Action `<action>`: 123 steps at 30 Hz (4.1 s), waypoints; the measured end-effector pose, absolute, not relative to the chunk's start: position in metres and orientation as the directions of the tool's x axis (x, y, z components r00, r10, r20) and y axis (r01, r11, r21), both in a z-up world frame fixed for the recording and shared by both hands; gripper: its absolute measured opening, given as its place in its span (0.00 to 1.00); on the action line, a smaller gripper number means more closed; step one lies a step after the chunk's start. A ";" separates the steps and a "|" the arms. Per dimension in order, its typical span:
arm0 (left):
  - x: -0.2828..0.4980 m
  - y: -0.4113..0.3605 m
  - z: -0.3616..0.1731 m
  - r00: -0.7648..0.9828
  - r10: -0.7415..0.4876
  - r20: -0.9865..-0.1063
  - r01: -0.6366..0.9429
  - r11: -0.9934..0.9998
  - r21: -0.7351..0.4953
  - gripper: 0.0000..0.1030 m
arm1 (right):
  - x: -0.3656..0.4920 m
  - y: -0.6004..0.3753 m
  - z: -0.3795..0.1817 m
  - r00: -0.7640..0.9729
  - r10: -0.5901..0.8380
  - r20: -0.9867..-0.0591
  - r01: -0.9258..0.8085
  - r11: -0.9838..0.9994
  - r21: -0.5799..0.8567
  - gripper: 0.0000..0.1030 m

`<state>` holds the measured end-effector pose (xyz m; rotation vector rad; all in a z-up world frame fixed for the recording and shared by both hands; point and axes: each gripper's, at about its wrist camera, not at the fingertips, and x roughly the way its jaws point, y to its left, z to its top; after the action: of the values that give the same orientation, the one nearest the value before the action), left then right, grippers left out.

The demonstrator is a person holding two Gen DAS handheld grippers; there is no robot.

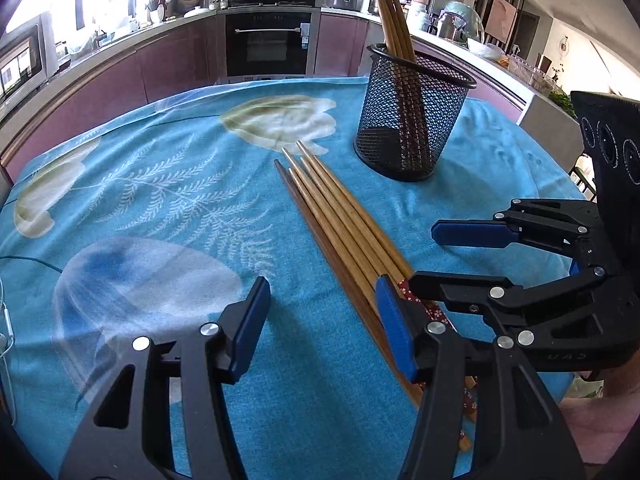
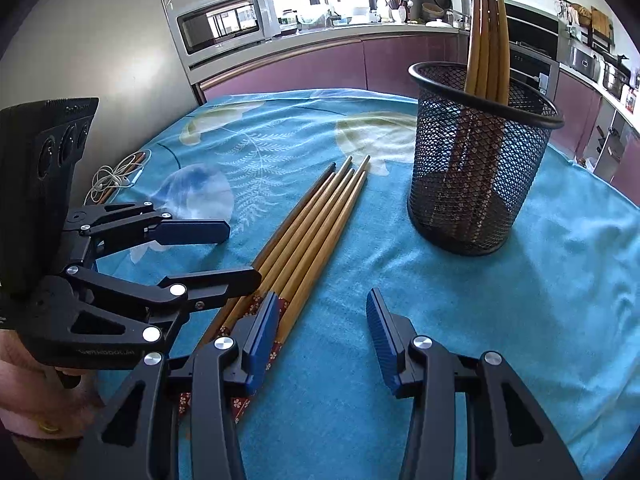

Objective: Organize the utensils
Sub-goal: 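Lower the right gripper onto the row and close on a red-patterned chopstick, then lift the chopstick and tilt it upright with the right gripper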

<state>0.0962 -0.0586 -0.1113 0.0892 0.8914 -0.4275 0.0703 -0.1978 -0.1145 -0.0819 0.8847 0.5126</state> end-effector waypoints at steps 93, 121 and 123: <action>0.098 -0.042 -0.066 0.551 -0.461 -0.696 0.390 0.879 -0.274 0.07 | 0.069 -0.225 -0.079 0.539 0.535 -0.650 -0.451 0.836 0.314 0.06; 0.095 -0.037 -0.039 0.560 -0.521 -0.644 0.424 0.848 -0.318 0.07 | 0.069 -0.241 -0.078 0.541 0.579 -0.610 -0.455 0.811 0.367 0.06; 0.096 -0.036 -0.038 0.561 -0.521 -0.643 0.422 0.849 -0.320 0.07 | 0.070 -0.240 -0.082 0.532 0.580 -0.617 -0.456 0.810 0.368 0.06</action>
<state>0.0955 -0.0362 -0.0376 -0.1346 0.8009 -0.5572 0.0697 -0.2404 -0.0821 0.1693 0.7982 0.6214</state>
